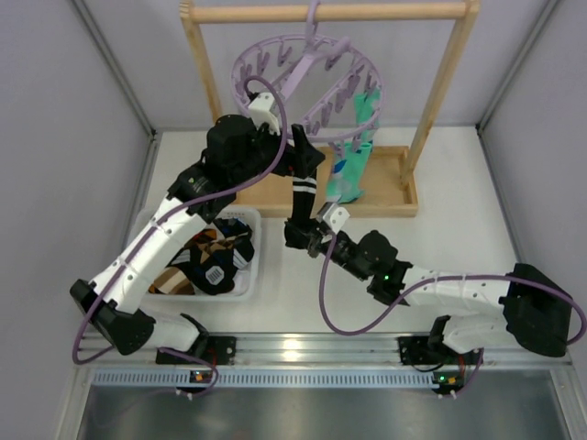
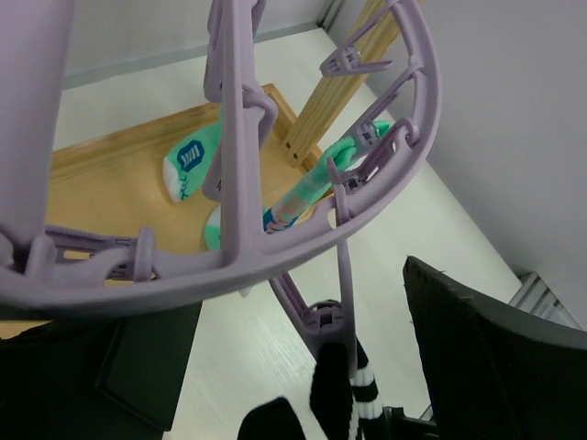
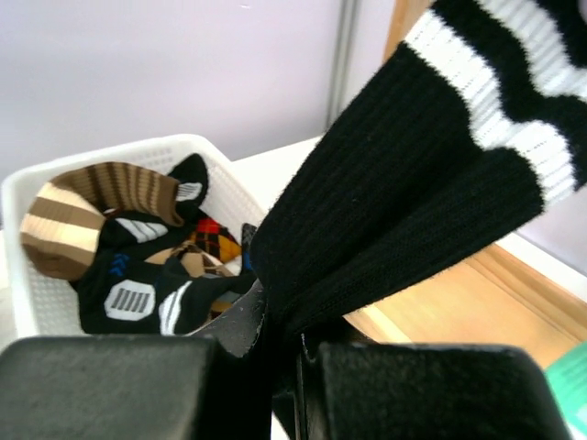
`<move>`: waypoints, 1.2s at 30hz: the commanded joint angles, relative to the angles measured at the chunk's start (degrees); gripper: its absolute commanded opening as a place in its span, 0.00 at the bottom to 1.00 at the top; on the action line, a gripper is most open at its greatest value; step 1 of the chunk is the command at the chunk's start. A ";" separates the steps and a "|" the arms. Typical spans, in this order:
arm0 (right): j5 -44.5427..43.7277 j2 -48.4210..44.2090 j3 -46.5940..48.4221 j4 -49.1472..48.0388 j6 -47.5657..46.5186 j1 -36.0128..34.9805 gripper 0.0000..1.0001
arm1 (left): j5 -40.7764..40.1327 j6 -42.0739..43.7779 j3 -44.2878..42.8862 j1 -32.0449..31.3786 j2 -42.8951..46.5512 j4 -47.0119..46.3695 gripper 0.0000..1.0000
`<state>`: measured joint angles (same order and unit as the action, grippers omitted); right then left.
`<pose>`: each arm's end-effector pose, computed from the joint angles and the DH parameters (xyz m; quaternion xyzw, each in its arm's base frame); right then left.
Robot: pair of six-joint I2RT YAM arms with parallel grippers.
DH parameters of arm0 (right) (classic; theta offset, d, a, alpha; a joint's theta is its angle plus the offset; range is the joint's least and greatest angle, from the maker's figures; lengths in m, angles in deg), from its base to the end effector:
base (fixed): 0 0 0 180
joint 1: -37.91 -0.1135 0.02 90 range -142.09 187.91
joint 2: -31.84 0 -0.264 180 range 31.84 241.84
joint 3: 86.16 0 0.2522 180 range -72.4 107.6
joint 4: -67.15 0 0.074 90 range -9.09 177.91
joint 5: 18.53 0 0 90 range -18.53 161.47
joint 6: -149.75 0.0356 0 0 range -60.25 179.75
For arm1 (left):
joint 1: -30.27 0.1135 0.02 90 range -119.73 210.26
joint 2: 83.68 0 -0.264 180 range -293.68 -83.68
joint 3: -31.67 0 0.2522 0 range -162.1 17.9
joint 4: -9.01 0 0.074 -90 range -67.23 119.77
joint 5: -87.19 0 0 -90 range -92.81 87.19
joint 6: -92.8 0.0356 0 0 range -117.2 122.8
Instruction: Remove the socks clipped to the hanger
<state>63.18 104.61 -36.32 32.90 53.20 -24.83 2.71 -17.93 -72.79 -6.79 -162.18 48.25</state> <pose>0.1333 0.2476 0.2888 -0.3134 0.5519 0.3228 0.7021 0.2378 -0.1839 0.4575 0.1408 0.7710 -0.3326 0.5245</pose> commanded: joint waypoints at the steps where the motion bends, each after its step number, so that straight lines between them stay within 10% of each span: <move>1: 6.18 -2.55 -0.30 -2.88 1.18 0.43 0.00 | 6.34 -3.08 2.45 1.46 0.28 -10.17 0.91; 19: 11.37 -1.05 -0.39 -1.21 0.57 0.43 0.00 | 3.54 -3.35 4.04 1.73 -0.95 -16.69 0.64; 31: 10.58 -0.79 -2.06 -2.26 0.92 0.43 0.00 | 1.78 -2.91 3.42 1.81 -2.01 -16.69 0.02; 36: 9.26 -2.63 -4.26 -2.36 1.97 0.51 0.00 | 1.42 -3.26 3.68 1.81 -2.45 -16.69 0.12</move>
<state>72.18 103.78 -39.84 32.92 53.92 -24.22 4.61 -21.73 -68.73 -5.13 -164.48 36.42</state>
